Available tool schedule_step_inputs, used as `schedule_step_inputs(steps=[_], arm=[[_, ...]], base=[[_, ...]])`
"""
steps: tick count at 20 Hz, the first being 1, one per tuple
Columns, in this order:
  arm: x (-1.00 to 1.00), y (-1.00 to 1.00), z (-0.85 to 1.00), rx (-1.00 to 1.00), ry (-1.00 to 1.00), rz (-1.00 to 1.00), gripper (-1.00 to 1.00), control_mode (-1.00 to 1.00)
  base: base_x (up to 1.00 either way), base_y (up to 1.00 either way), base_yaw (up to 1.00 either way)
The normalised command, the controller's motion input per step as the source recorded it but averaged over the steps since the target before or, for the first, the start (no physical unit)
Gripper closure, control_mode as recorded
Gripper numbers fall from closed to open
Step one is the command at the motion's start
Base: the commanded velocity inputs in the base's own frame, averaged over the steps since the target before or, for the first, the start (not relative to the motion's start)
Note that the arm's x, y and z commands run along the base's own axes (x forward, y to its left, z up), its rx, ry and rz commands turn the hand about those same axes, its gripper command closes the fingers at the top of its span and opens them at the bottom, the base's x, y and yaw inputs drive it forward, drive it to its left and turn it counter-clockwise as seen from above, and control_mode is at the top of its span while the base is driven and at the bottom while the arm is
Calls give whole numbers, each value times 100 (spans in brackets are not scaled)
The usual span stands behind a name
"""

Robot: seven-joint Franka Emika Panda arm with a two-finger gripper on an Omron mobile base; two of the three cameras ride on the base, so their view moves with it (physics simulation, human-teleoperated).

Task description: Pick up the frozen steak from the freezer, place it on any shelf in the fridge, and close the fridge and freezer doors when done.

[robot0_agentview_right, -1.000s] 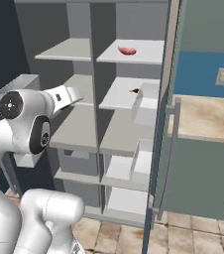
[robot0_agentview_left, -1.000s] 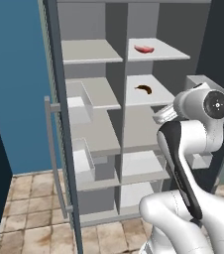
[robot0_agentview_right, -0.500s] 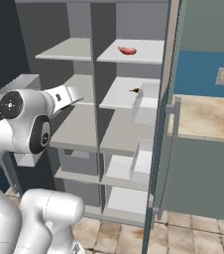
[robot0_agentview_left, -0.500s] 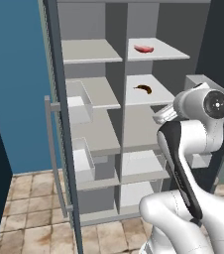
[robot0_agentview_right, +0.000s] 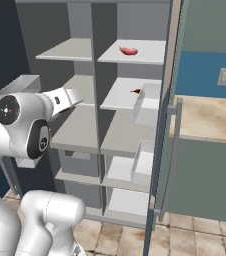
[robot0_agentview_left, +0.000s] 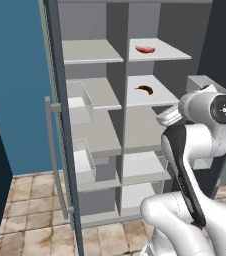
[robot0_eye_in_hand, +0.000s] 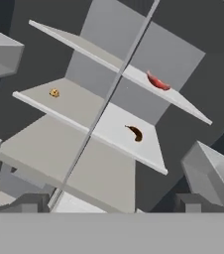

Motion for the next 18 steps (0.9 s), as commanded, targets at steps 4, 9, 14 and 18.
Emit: schedule_step_inputs(steps=[4, 9, 14, 18], arm=[[-57, -82, 32, 20, -20, -20, -100, -100], [-59, -100, 51, 27, -27, -10, -100, -100], [-65, -100, 45, 32, -26, -4, -100, -100], [-55, -100, 48, 39, -18, -5, -100, -100]], base=[[0, 0, 0], [0, 0, 0], [0, 0, 0], [0, 0, 0]])
